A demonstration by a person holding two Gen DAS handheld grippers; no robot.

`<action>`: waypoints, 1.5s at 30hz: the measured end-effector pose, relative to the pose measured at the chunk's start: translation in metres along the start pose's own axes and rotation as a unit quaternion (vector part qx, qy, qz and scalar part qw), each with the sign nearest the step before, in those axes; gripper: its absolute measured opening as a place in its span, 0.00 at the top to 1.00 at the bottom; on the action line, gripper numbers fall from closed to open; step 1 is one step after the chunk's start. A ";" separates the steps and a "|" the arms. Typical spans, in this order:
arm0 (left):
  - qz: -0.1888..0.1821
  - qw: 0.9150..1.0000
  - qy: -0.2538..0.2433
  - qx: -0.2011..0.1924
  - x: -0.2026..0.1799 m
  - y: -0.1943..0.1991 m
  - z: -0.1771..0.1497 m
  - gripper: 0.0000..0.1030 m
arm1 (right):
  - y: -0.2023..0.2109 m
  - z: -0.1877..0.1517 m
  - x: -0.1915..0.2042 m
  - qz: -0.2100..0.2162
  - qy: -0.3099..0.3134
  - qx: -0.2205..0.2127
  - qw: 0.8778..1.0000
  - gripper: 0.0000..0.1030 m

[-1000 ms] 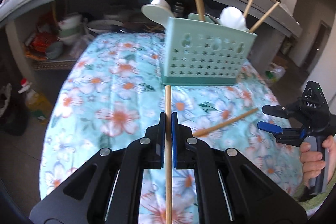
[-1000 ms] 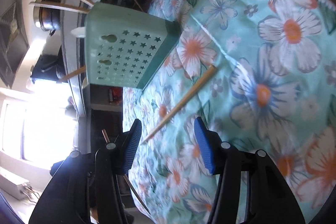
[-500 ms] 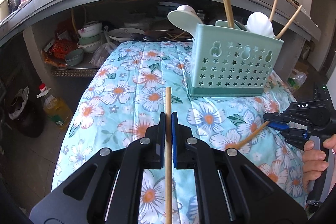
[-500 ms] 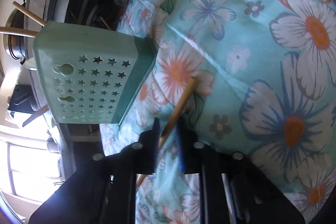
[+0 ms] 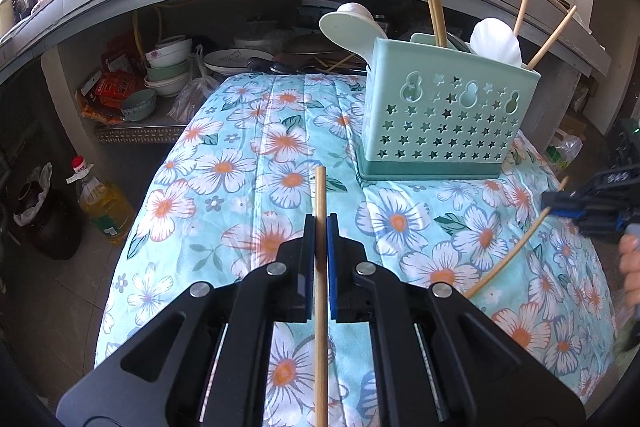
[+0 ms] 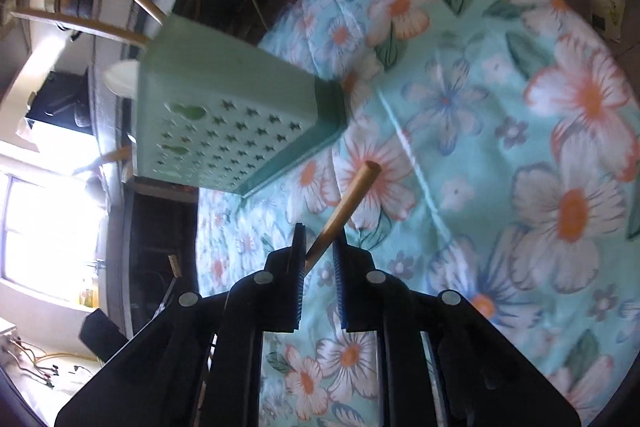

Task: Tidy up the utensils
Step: 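Raise the right gripper's chopstick over the green holder while the left gripper holds its chopstick, then insert the right gripper's chopstick into the green holder and open it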

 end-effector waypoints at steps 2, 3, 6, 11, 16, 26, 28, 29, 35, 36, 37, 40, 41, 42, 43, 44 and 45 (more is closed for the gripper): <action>0.001 1.000 -0.002 -0.001 0.000 0.000 0.000 0.96 | 0.014 0.005 0.003 0.012 0.000 -0.014 1.000 0.90; 0.001 1.000 -0.002 -0.001 -0.001 0.000 0.000 0.96 | 0.022 0.007 0.006 0.019 0.000 -0.020 1.000 0.92; 0.001 1.000 -0.004 -0.002 -0.002 0.000 0.000 0.96 | 0.042 0.010 0.014 0.032 0.007 -0.037 0.999 0.93; 0.003 1.000 -0.009 -0.004 -0.004 0.001 0.002 0.96 | 0.072 0.005 0.029 0.038 0.039 -0.062 0.997 0.94; -0.009 1.000 -0.002 -0.011 -0.007 0.007 0.008 0.96 | 0.096 0.005 0.055 0.048 0.079 -0.091 0.991 0.94; -0.115 0.991 0.052 -0.038 -0.025 0.036 0.043 0.96 | 0.162 0.040 0.141 0.050 0.219 -0.220 0.949 0.94; -0.128 0.989 0.059 -0.040 -0.030 0.039 0.045 0.96 | 0.172 0.050 0.163 0.047 0.254 -0.247 0.934 0.94; -0.132 0.988 0.062 -0.041 -0.032 0.041 0.045 0.96 | 0.177 0.056 0.175 0.042 0.274 -0.264 0.924 0.94; -0.161 0.982 0.089 -0.037 -0.036 0.045 0.044 0.96 | 0.185 0.083 0.215 -0.009 0.357 -0.332 0.873 0.94; -0.164 0.982 0.092 -0.037 -0.036 0.046 0.045 0.96 | 0.182 0.088 0.218 -0.023 0.370 -0.339 0.865 0.94; -0.165 0.981 0.094 -0.038 -0.036 0.046 0.046 0.96 | 0.177 0.092 0.219 -0.028 0.376 -0.338 0.862 0.94; -0.172 0.979 0.101 -0.045 -0.035 0.048 0.049 0.96 | 0.157 0.097 0.218 -0.048 0.392 -0.327 0.859 0.94; -0.173 0.978 0.102 -0.047 -0.035 0.049 0.050 0.96 | 0.149 0.098 0.216 -0.055 0.398 -0.321 0.858 0.94; -0.177 0.977 0.104 -0.049 -0.036 0.050 0.052 0.96 | 0.141 0.099 0.213 -0.059 0.402 -0.313 0.858 0.94; -0.180 0.977 0.106 -0.051 -0.036 0.050 0.053 0.96 | 0.134 0.099 0.212 -0.060 0.403 -0.306 0.860 0.94; -0.185 0.975 0.109 -0.053 -0.037 0.051 0.054 0.96 | 0.129 0.098 0.210 -0.061 0.405 -0.302 0.861 0.94; -0.187 0.975 0.110 -0.055 -0.038 0.052 0.055 0.96 | 0.125 0.098 0.209 -0.062 0.406 -0.298 0.862 0.94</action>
Point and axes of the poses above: each gripper's, at about its wrist camera, not at the fingertips, and y roughly against the way its jaws point, x to its left, z to its top, the point moved 8 cm from there along -y, roughly the way its jaws point, and after that the axes turned 9 degrees about -x, right-handed, at the moved point
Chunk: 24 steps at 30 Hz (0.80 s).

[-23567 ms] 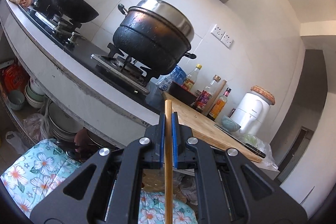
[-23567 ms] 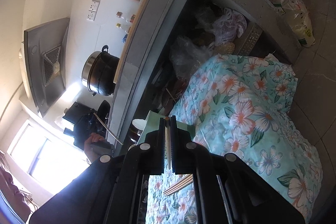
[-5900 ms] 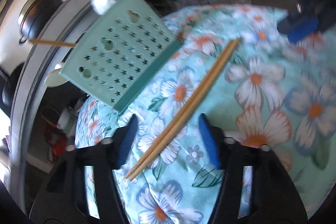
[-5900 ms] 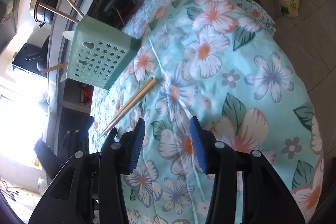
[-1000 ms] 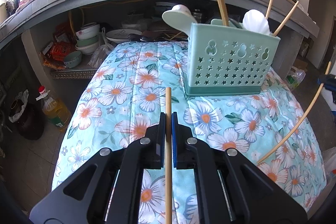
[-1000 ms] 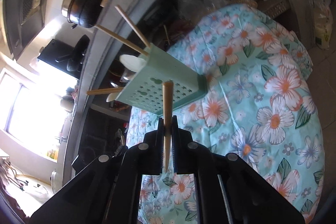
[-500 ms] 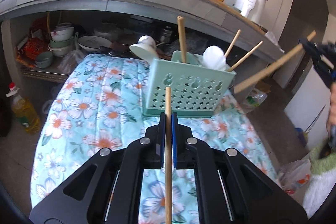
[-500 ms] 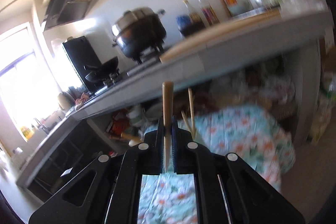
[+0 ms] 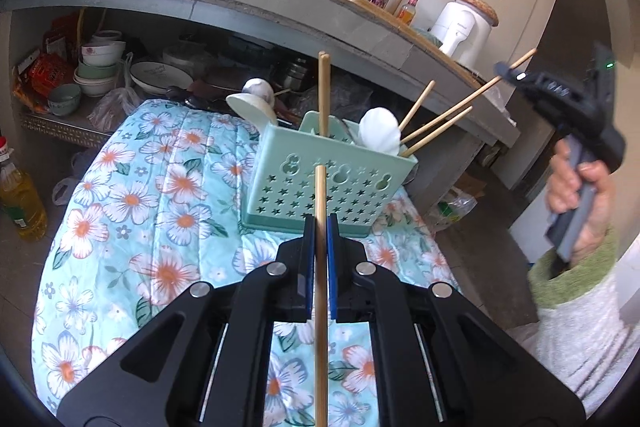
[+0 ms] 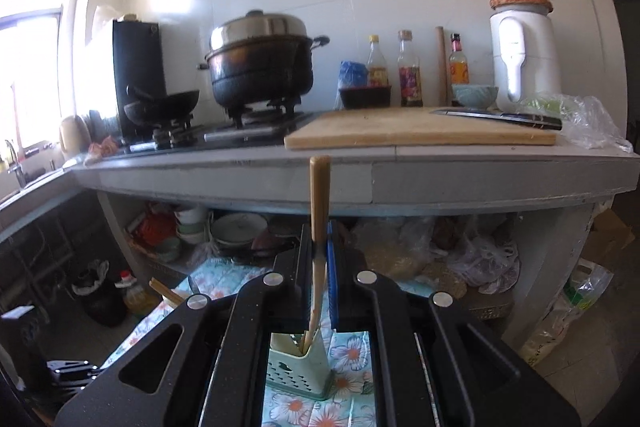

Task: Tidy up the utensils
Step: 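Insert the right gripper's chopstick into the green holder and open it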

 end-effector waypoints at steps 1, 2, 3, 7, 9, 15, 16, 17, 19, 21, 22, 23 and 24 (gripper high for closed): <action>-0.003 1.000 0.001 -0.001 -0.001 0.000 0.001 0.96 | -0.003 -0.002 0.000 0.001 -0.001 0.002 1.000 0.94; -0.008 1.000 0.003 -0.002 -0.002 0.001 0.002 0.96 | -0.004 -0.004 0.000 0.002 -0.002 0.003 1.000 0.94; -0.010 1.000 0.004 -0.004 -0.003 0.001 0.003 0.96 | -0.004 -0.004 0.001 0.005 -0.002 0.002 1.000 0.94; -0.029 0.999 0.015 -0.013 -0.008 0.004 0.010 0.96 | -0.006 -0.004 0.006 0.010 0.002 0.003 1.000 0.94; -0.039 0.999 0.018 -0.023 -0.012 0.007 0.016 0.96 | -0.008 -0.008 0.008 0.010 0.003 0.008 1.000 0.93; -0.078 0.995 0.027 -0.064 -0.028 0.017 0.041 0.96 | -0.040 -0.052 0.012 0.011 0.016 0.086 0.996 0.93; -0.082 0.994 0.024 -0.073 -0.032 0.019 0.047 0.96 | -0.040 -0.055 0.012 0.008 0.024 0.085 0.996 0.92; -0.085 0.993 0.022 -0.079 -0.034 0.020 0.052 0.96 | -0.038 -0.055 0.013 0.009 0.030 0.085 0.996 0.92; -0.094 0.991 0.017 -0.095 -0.041 0.024 0.064 0.96 | -0.028 -0.051 0.016 0.025 0.022 0.075 0.997 0.86; -0.103 0.989 0.013 -0.110 -0.048 0.026 0.077 0.96 | -0.016 -0.042 0.017 0.029 0.020 0.051 0.998 0.68; -0.105 0.988 0.008 -0.116 -0.052 0.025 0.084 0.96 | -0.010 -0.036 0.017 0.030 0.022 0.040 0.999 0.67; -0.106 0.987 0.005 -0.120 -0.055 0.024 0.088 0.96 | -0.006 -0.032 0.016 0.031 0.021 0.033 0.999 0.67; -0.107 0.986 0.002 -0.125 -0.059 0.023 0.093 0.96 | 0.000 -0.027 0.015 0.032 0.017 0.024 0.999 0.66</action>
Point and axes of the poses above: each gripper's, at about its wrist camera, not at the fingertips, and y roughly against the way its jaws point, x to its left, z to its top, the point moved 8 cm from there along -y, roughly the way its jaws point, and after that the axes turned 9 degrees about -x, right-handed, at the moved point
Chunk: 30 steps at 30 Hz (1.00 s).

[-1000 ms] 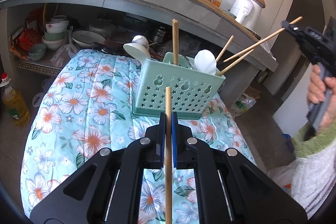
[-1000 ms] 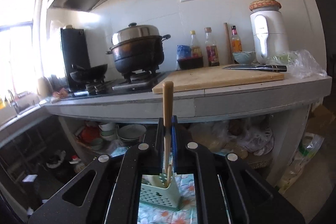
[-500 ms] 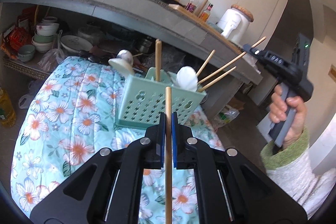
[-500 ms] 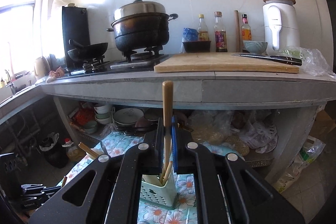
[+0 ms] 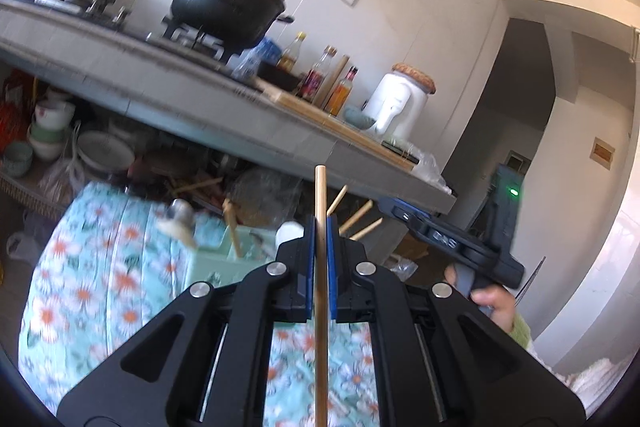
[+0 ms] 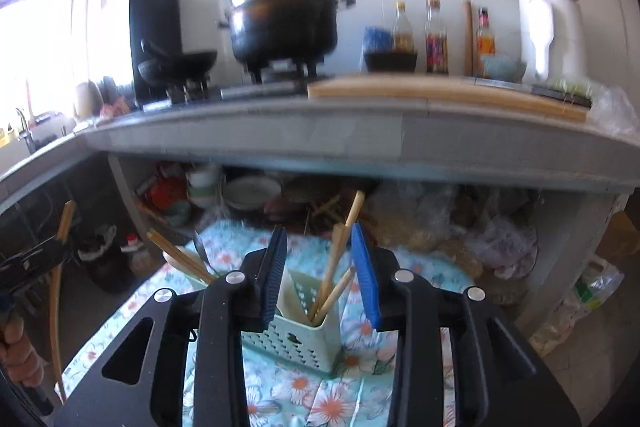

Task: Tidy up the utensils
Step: 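Insert the right gripper's chopstick into the green holder and open it, then lower the left gripper's chopstick into the green holder and open it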

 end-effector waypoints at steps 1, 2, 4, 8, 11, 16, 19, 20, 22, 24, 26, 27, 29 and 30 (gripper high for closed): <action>-0.002 1.000 -0.002 -0.004 -0.003 -0.003 0.003 0.96 | 0.006 0.004 -0.002 0.001 -0.006 -0.008 1.000 0.65; -0.004 1.000 -0.004 -0.009 -0.006 -0.008 0.008 0.96 | 0.010 0.008 -0.004 0.002 -0.011 -0.014 1.000 0.65; -0.004 1.000 -0.012 -0.022 -0.012 -0.017 0.018 0.96 | 0.024 0.014 -0.009 0.005 -0.028 -0.031 0.999 0.64; 0.004 0.999 -0.028 -0.047 -0.021 -0.031 0.036 0.96 | 0.055 0.016 -0.020 0.010 -0.057 -0.057 0.997 0.63; 0.008 0.997 -0.037 -0.072 -0.029 -0.048 0.052 0.96 | 0.072 0.007 -0.029 0.009 -0.076 -0.064 0.995 0.63; 0.012 0.992 -0.016 -0.121 -0.037 -0.083 0.076 0.96 | 0.083 -0.023 -0.047 0.001 -0.114 -0.046 0.992 0.63; 0.014 0.988 -0.002 -0.152 -0.039 -0.107 0.088 0.96 | 0.085 -0.040 -0.058 0.000 -0.140 -0.034 0.990 0.63; 0.015 0.987 -0.001 -0.160 -0.040 -0.114 0.091 0.96 | 0.085 -0.045 -0.061 -0.001 -0.146 -0.031 0.989 0.63; 0.018 0.984 -0.003 -0.175 -0.042 -0.129 0.096 0.96 | 0.084 -0.053 -0.069 -0.005 -0.156 -0.025 0.987 0.63; 0.018 0.983 -0.005 -0.185 -0.043 -0.145 0.098 0.96 | 0.084 -0.061 -0.078 -0.011 -0.164 -0.020 0.986 0.63; 0.024 0.982 -0.012 -0.187 -0.042 -0.162 0.097 0.96 | 0.082 -0.066 -0.086 -0.013 -0.172 -0.015 0.985 0.63; 0.031 0.982 -0.014 -0.183 -0.040 -0.171 0.094 0.96 | 0.081 -0.070 -0.090 -0.015 -0.177 -0.013 0.984 0.63; 0.043 0.983 -0.025 -0.177 -0.035 -0.186 0.088 0.96 | 0.080 -0.074 -0.095 -0.018 -0.182 -0.011 0.983 0.63; 0.053 0.983 -0.033 -0.175 -0.031 -0.193 0.082 0.96 | 0.080 -0.076 -0.097 -0.019 -0.184 -0.011 0.983 0.63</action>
Point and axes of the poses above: each gripper's, at about its wrist camera, not at the fingertips, and y roughly against the way its jaws point, x to its left, z to its top, the point moved 8 cm from there along -y, roughly the way its jaws point, and after that the axes turned 9 degrees about -x, right-handed, at the moved point
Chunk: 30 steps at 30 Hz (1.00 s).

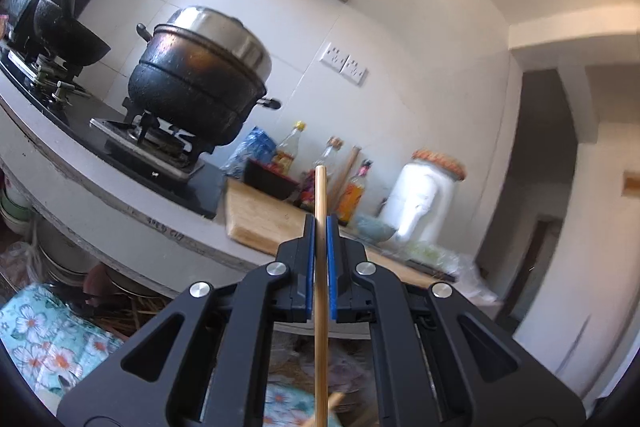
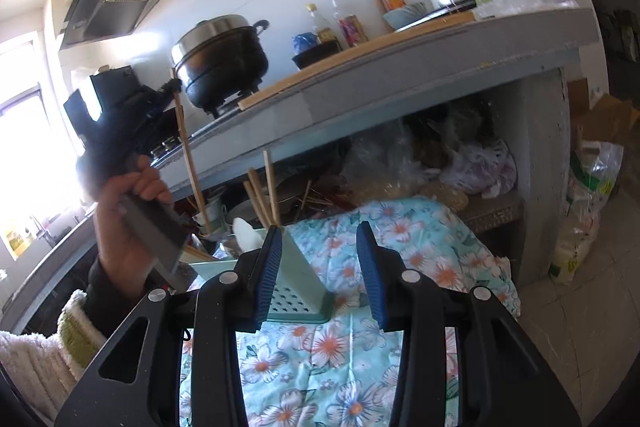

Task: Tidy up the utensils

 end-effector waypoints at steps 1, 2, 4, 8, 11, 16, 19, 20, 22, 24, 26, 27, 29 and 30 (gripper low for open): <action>0.012 1.000 -0.011 0.007 0.004 -0.006 -0.010 0.96 | -0.001 -0.001 -0.005 -0.002 -0.006 0.000 1.000 0.63; 0.021 1.000 -0.016 0.012 0.008 -0.009 -0.017 0.96 | -0.002 -0.002 -0.007 -0.003 -0.011 0.000 1.000 0.63; 0.038 0.999 -0.025 0.019 0.018 -0.015 -0.029 0.96 | -0.003 -0.004 -0.013 -0.005 -0.019 -0.001 1.000 0.63; 0.056 0.997 -0.056 0.016 0.026 -0.014 -0.045 0.96 | -0.004 -0.007 -0.017 -0.007 -0.022 -0.001 1.000 0.63; 0.057 0.995 -0.077 0.015 0.027 -0.011 -0.050 0.96 | -0.004 -0.007 -0.020 -0.008 -0.024 -0.001 1.000 0.63; 0.059 0.993 -0.098 0.020 0.027 0.003 -0.056 0.95 | 0.001 -0.008 -0.022 -0.010 -0.027 -0.002 1.000 0.63; 0.055 0.992 -0.112 0.029 0.023 0.019 -0.056 0.78 | 0.005 -0.010 -0.019 -0.011 -0.025 -0.002 1.000 0.63; 0.056 0.991 -0.117 0.031 0.022 0.026 -0.055 0.74 | 0.006 -0.010 -0.018 -0.011 -0.025 -0.001 1.000 0.63; 0.049 0.991 -0.124 0.029 0.018 0.041 -0.051 0.62 | 0.008 -0.012 -0.016 -0.010 -0.025 0.001 1.000 0.63; 0.042 0.990 -0.131 0.026 0.014 0.060 -0.045 0.50 | 0.011 -0.015 -0.012 -0.009 -0.026 0.004 1.000 0.63; 0.038 0.989 -0.137 0.029 0.013 0.081 -0.038 0.46 | 0.011 -0.018 -0.010 -0.006 -0.029 0.008 1.000 0.63; 0.036 0.989 -0.138 0.031 0.013 0.089 -0.036 0.43 | 0.012 -0.020 -0.007 -0.005 -0.032 0.012 0.999 0.63; 0.033 0.989 -0.136 0.040 0.015 0.107 -0.033 0.36 | 0.012 -0.023 -0.003 -0.003 -0.034 0.018 0.999 0.63; 0.034 0.989 -0.133 0.050 0.017 0.116 -0.032 0.32 | 0.012 -0.027 0.000 -0.002 -0.035 0.025 0.999 0.61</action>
Point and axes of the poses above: each gripper's, at about its wrist camera, not at the fingertips, and y roughly against the way its jaws point, x to its left, z to its top, the point moved 8 cm from there along -y, roughly the way its jaws point, and after that the axes turned 9 degrees about -x, right-handed, at the moved point
